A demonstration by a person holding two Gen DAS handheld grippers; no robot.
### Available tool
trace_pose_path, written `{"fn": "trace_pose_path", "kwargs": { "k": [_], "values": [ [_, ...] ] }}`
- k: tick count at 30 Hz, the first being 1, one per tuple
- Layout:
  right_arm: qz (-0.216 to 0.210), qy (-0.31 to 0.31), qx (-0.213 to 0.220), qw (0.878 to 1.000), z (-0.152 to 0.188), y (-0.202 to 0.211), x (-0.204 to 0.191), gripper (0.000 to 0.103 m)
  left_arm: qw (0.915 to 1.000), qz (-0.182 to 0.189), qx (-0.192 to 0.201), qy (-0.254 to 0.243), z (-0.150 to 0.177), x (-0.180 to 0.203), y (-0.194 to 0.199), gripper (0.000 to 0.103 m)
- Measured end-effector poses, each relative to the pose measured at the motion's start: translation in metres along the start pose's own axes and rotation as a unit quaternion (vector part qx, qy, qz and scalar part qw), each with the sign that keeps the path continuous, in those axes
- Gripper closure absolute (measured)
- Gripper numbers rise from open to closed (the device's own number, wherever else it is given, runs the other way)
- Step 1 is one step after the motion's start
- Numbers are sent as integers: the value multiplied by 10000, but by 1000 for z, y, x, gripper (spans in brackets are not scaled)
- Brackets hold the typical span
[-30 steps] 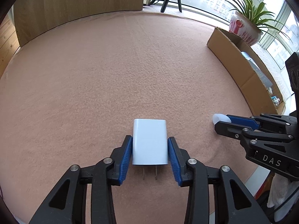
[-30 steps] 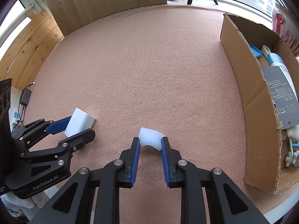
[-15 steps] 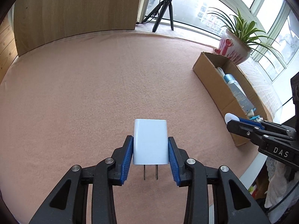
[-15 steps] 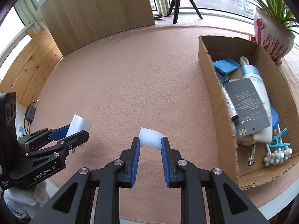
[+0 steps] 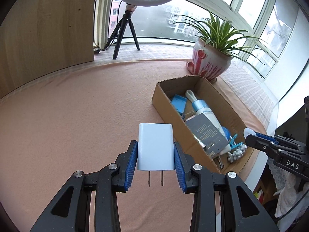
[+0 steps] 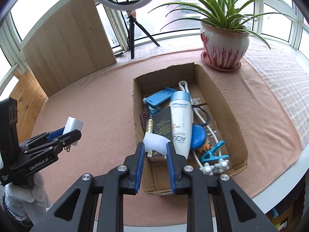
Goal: Organize objects
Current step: 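Lift the charger and cap and carry both toward the box, then lower the charger and cap into the box and open both grippers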
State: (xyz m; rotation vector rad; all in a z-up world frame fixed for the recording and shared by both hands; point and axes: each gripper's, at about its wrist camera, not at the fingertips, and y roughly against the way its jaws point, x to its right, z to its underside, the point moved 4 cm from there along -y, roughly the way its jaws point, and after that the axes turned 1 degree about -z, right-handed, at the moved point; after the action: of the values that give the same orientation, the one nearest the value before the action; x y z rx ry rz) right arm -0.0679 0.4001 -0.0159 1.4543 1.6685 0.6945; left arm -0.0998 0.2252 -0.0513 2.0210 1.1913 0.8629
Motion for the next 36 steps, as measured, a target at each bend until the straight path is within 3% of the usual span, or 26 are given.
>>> {"fn": "trace_pose_path", "kwargs": {
  "k": [11, 26, 29, 31, 32, 33, 35, 36],
  "values": [
    [276, -4, 96, 9996, -11, 6, 49, 83, 9992, 47, -5, -385, -50, 68, -62, 64],
    [132, 266, 2, 9996, -23, -11, 60, 82, 9982, -95, -92, -589, -79, 107, -111, 64],
    [95, 293, -6, 9995, -25, -14, 61, 77, 9980, -109, -67, -626, -82, 109, -114, 62],
    [-13, 318, 16, 9995, -26, -13, 61, 73, 9979, -156, 10, -625, -85, 109, -114, 41],
    [-68, 313, 55, 9995, -27, -13, 62, 66, 9978, -203, 76, -622, -86, 109, -112, 22],
    [-73, 294, 102, 9995, -28, -11, 62, 50, 9977, -230, 146, -618, -88, 108, -111, 19],
    [-39, 286, 269, 9992, -30, -7, 64, 32, 9977, -243, 174, -610, -90, 107, -111, 19],
    [-5, 301, 336, 9990, -31, -5, 64, 31, 9977, -254, 173, -598, -91, 107, -111, 19]
  ]
}}
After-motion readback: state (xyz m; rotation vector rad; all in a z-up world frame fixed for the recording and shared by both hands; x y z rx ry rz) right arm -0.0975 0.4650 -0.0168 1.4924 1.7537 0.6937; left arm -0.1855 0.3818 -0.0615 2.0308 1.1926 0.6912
